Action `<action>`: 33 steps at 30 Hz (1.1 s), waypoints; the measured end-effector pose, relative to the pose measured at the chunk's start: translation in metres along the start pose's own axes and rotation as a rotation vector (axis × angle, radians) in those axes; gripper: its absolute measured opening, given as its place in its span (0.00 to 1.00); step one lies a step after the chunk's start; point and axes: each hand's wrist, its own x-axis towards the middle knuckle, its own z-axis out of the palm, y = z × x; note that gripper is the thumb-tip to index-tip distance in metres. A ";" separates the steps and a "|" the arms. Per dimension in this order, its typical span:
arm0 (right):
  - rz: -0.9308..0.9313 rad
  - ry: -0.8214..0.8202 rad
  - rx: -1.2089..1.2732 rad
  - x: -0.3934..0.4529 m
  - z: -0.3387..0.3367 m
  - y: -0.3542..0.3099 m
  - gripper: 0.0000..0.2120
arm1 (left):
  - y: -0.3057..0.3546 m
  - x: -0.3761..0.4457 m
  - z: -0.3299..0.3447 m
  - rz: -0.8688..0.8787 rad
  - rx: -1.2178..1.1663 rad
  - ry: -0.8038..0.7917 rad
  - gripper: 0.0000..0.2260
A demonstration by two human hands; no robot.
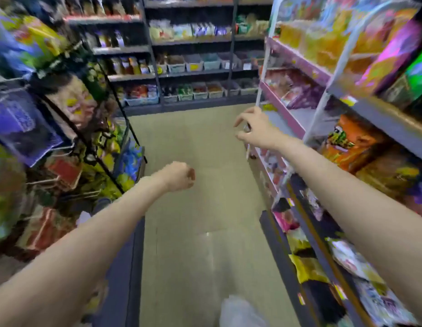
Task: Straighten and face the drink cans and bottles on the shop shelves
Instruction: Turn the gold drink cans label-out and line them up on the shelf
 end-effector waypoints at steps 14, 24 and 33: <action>-0.124 0.063 0.246 0.442 -0.012 0.079 0.08 | -0.143 0.406 -0.155 0.129 -0.172 0.076 0.10; 0.259 0.148 0.611 0.773 0.014 0.158 0.04 | -0.272 0.729 -0.248 0.078 -0.412 0.048 0.10; 0.649 0.426 0.804 0.974 -0.038 0.335 0.10 | -0.252 1.041 -0.315 0.185 -0.534 -0.313 0.09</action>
